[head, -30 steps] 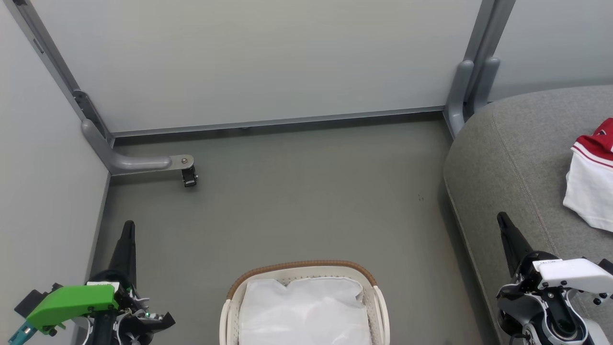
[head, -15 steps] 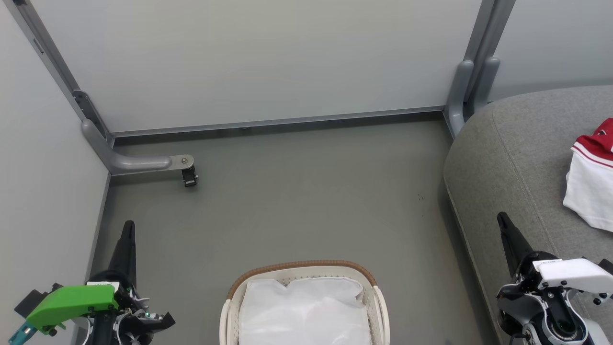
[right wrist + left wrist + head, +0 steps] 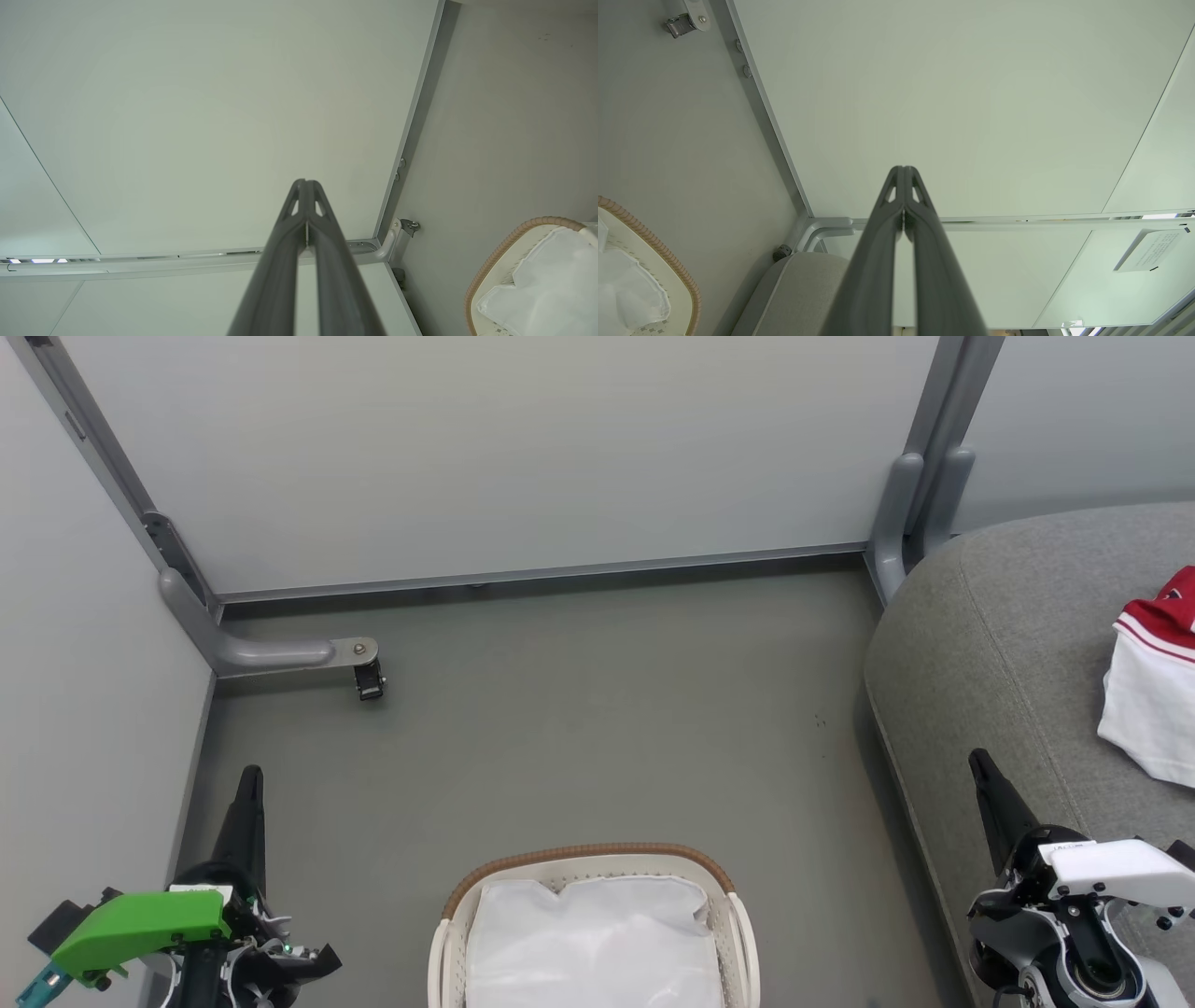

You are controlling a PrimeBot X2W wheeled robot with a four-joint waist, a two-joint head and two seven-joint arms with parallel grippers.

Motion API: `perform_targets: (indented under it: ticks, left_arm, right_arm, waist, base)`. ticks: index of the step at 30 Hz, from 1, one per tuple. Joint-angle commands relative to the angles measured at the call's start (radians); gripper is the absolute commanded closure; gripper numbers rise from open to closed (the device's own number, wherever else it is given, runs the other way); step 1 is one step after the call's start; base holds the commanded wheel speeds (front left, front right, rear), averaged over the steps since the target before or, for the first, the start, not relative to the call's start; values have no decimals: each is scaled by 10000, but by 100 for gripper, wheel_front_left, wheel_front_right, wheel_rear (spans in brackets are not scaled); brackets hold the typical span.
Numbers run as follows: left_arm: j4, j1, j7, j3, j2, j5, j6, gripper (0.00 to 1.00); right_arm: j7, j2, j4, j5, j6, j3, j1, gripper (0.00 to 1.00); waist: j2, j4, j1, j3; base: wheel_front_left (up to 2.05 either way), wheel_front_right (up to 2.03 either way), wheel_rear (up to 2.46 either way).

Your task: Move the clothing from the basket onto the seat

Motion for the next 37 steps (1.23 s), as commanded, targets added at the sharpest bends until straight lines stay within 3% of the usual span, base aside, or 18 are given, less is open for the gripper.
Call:
perform_targets:
  ticks: [1,37]
  left_arm:
    - [-20,-108,36,25,70,-34,-58,100]
    - [-20,-108,35,23,70,-35,-56,100]
  right_arm:
    - [28,-59,-32,45,-3,-23,112,100]
    - [27,-59,-30,44,-3,-22,112,100]
  waist:
    - [0,0,0,0]
    - [0,0,0,0]
  base:
    - [0,0,0]
    - [0,0,0]
